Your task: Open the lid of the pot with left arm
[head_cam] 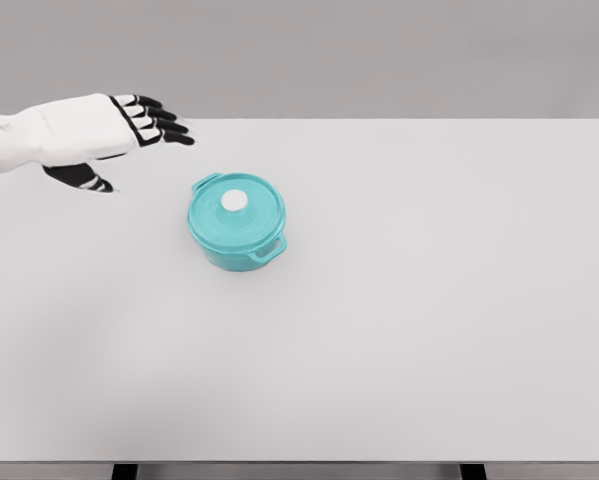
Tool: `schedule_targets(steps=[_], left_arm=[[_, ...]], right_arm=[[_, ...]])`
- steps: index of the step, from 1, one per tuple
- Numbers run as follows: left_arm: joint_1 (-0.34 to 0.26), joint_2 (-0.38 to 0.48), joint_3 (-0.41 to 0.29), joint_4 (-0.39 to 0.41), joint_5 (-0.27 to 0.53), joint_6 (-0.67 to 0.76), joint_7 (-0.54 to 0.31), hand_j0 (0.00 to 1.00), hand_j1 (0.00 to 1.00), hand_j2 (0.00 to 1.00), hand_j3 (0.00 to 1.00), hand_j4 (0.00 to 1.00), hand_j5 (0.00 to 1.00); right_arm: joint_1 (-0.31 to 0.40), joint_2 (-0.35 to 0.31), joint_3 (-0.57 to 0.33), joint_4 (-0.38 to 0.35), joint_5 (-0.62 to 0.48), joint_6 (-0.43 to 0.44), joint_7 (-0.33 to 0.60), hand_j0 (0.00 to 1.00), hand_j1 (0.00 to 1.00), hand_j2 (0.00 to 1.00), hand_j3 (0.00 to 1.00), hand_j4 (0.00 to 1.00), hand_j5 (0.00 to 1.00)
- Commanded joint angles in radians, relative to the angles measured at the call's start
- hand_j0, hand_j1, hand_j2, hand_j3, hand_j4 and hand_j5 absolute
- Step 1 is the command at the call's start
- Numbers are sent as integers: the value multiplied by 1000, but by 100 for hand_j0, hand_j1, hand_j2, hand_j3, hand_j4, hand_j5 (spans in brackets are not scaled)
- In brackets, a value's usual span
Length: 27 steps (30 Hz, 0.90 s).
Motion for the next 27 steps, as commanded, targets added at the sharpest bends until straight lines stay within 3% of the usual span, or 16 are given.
schedule_targets(steps=[1, 5, 8, 9, 12, 13, 14, 15, 17, 21, 27], left_arm=[[0, 13, 5, 0, 12, 3, 1, 100, 100, 100, 100, 100, 100], [6, 4, -11, -2, 9, 3, 1, 100, 100, 100, 100, 100, 100], [-6, -134, -79, 6, -37, 3, 1, 100, 100, 100, 100, 100, 100], [-37, -143, -142, 12, -47, 3, 1, 100, 100, 100, 100, 100, 100], [-44, -180, -134, 49, -51, 3, 1, 100, 100, 100, 100, 100, 100], [-44, -185, -140, 49, -69, 3, 1, 100, 100, 100, 100, 100, 100], [-44, -252, -140, 49, -151, 3, 1, 100, 100, 100, 100, 100, 100], [-41, -288, -146, 52, -169, 3, 1, 100, 100, 100, 100, 100, 100], [-32, -286, -148, 41, -143, 3, 1, 100, 100, 100, 100, 100, 100], [-40, -239, -145, 41, -145, 3, 1, 100, 100, 100, 100, 100, 100], [-35, -237, -152, 47, -174, 3, 1, 100, 100, 100, 100, 100, 100]], right_arm=[[0, 0, 8, 0, 4, -1, -27, 100, 100, 100, 100, 100, 100], [-2, 0, -4, -6, 3, 0, -60, 100, 100, 100, 100, 100, 100], [-2, 0, -4, -8, 3, 0, -60, 100, 100, 100, 100, 100, 100], [-2, 0, -6, -8, 3, 0, -60, 100, 100, 100, 100, 100, 100], [-2, 0, -6, -8, 3, 0, -61, 100, 100, 100, 100, 100, 100], [-2, 0, -6, -8, 3, 0, -60, 100, 100, 100, 100, 100, 100], [-2, 0, -6, -8, 3, 0, -60, 100, 100, 100, 100, 100, 100], [-2, 0, -6, -8, 3, 0, -61, 100, 100, 100, 100, 100, 100], [-2, 0, -6, -8, 3, 0, -60, 100, 100, 100, 100, 100, 100], [-2, 0, -3, -8, 3, 0, -60, 100, 100, 100, 100, 100, 100], [-2, 0, -4, -8, 3, 0, -61, 100, 100, 100, 100, 100, 100]])
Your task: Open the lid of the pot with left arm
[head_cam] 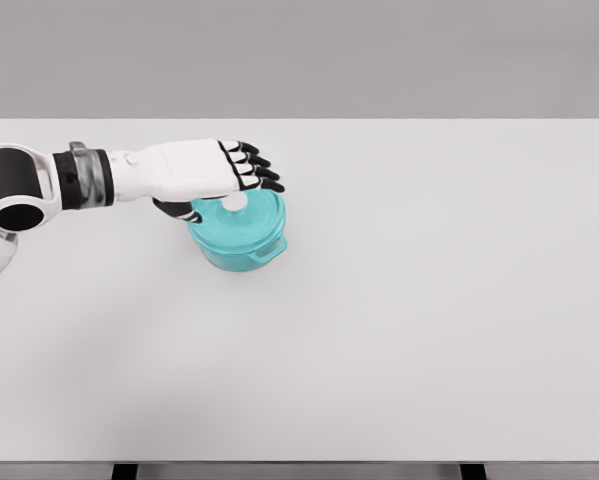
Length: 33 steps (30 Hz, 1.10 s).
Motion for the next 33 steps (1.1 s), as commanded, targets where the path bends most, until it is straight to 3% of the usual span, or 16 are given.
schedule_targets(steps=[1, 25, 29, 33], left_arm=[[0, -2, -13, 3, -34, 3, 1, 100, 100, 100, 100, 100, 100], [-12, -29, -13, 6, -88, 3, 1, 100, 100, 100, 100, 100, 100], [-11, -29, -13, 6, -85, 3, 1, 86, 86, 86, 86, 86, 86], [-9, -29, -13, 8, -88, 3, 1, 86, 86, 86, 86, 86, 86]], right_arm=[[0, 0, -1, 0, -1, 0, 1, 100, 100, 100, 100, 100, 100], [0, 0, -1, 0, -1, 0, 1, 100, 100, 100, 100, 100, 100], [0, 0, -1, 0, -1, 0, 1, 100, 100, 100, 100, 100, 100], [0, 0, -1, 0, -1, 0, -1, 100, 100, 100, 100, 100, 100]])
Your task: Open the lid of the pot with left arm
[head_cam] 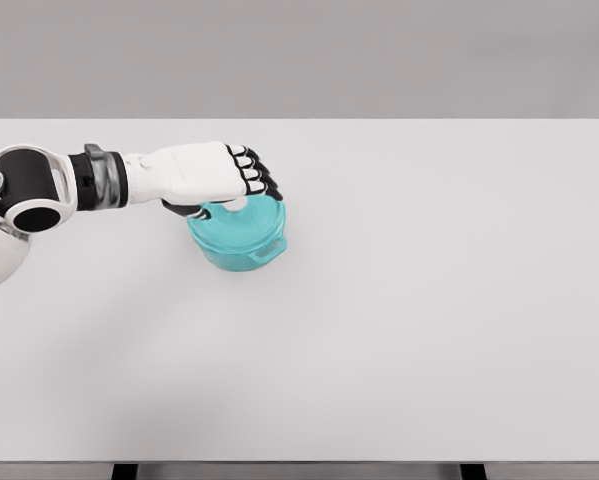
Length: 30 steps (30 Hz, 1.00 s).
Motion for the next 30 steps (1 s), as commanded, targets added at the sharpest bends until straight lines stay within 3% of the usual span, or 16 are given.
schedule_targets(steps=[1, 8, 30], left_arm=[[0, -1, 0, 1, 3, 3, 1, 86, 86, 86, 86, 86, 86], [9, -33, 0, 7, -31, 3, 1, 86, 86, 86, 86, 86, 86], [8, -33, 1, 10, -32, 3, 1, 87, 87, 87, 87, 87, 87]], right_arm=[[0, 0, 0, 0, -1, 0, 1, 100, 100, 100, 100, 100, 100], [0, 0, 0, 0, -1, 0, -1, 100, 100, 100, 100, 100, 100], [0, 0, 0, 0, -1, 0, 1, 100, 100, 100, 100, 100, 100]])
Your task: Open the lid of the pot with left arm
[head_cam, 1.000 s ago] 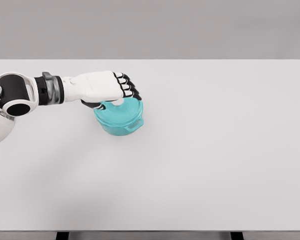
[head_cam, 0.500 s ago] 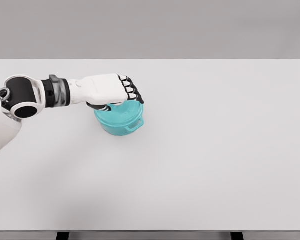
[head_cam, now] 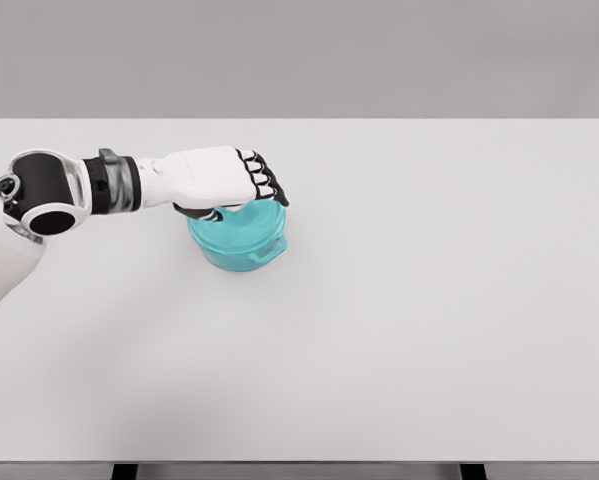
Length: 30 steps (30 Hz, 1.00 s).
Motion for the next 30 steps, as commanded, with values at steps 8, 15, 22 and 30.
schedule_targets(steps=[8, 15, 22, 30], left_arm=[[2, -3, 1, 36, -40, 3, 1, 86, 86, 86, 86, 86, 86], [0, -6, 3, 36, -41, 3, 1, 81, 81, 81, 81, 81, 81], [0, -6, 3, 36, -40, 3, 1, 79, 79, 79, 79, 79, 79], [3, -9, 3, 59, -42, 3, 1, 79, 79, 79, 79, 79, 79]], right_arm=[[0, 0, 0, 0, -1, 0, -1, 100, 100, 100, 100, 100, 100], [0, 0, 0, 0, -1, 0, 0, 100, 100, 100, 100, 100, 100], [0, 0, 0, 0, -1, 0, 1, 100, 100, 100, 100, 100, 100], [0, 0, 0, 0, -1, 0, 0, 100, 100, 100, 100, 100, 100]])
